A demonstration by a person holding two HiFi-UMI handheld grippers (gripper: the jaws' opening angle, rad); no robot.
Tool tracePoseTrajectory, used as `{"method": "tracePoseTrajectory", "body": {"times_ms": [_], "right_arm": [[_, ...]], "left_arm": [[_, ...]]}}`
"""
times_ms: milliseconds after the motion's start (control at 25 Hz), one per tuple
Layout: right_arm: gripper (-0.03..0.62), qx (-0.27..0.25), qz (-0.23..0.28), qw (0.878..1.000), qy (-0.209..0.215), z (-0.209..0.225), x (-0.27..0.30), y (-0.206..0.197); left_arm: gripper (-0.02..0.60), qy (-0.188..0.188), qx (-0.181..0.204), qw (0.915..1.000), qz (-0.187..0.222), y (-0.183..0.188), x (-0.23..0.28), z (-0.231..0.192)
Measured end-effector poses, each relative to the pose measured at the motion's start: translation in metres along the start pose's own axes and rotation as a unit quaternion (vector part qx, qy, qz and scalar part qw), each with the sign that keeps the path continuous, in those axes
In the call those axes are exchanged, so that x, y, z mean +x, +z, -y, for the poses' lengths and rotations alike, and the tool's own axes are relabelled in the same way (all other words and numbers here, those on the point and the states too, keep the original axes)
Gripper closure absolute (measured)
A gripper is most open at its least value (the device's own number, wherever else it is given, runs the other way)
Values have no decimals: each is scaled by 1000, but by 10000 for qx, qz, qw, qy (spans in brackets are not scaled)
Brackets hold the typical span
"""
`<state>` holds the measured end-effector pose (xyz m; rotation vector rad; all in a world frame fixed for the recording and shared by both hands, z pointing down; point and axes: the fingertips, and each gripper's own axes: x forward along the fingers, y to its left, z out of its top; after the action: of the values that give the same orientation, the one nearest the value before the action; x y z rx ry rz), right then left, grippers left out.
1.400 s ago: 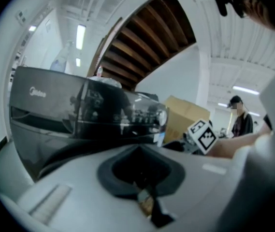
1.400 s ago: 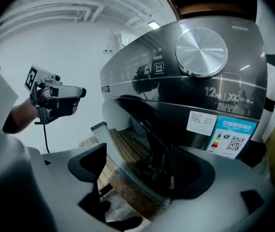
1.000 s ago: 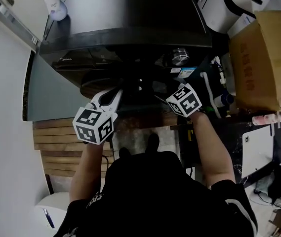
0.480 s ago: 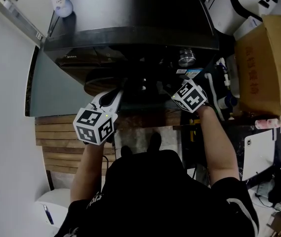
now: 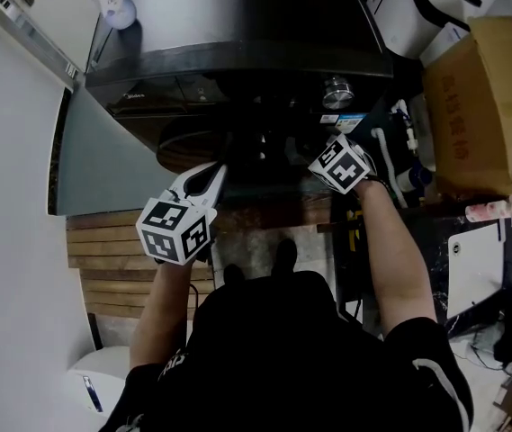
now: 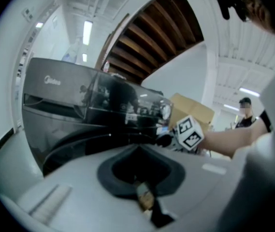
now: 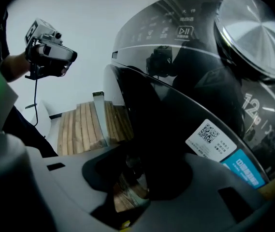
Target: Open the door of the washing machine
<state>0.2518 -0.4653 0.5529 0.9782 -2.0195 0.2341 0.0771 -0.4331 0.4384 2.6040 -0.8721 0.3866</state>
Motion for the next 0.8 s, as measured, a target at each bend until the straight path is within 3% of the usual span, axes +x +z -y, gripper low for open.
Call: {"method": "tracePoseTrajectory", "body": {"times_ms": [400,520,600,680,800], "right_arm": [[447,224,26,9981,-571,0,-3,0],[452,337,-49,9992,-220,-23,-12,-9],[455,665,293,9972,180,-55,-19,-14],[453,1046,691,9920,129,-75,-23,-16],[451,1207,620,9906,-196,-89,-31,-21]], "left_arm": [[573,-72,-31,10000,-10,-13,-33,3],[573,-117,-36,9999,43,-13,-42,0],[572,-99,-90,9999,103,-14,-49,-8],[572,-121,-115,9998,131,-14,-54,-14],[572,-311,-75,9994,139,-19,-60,-6]]}}
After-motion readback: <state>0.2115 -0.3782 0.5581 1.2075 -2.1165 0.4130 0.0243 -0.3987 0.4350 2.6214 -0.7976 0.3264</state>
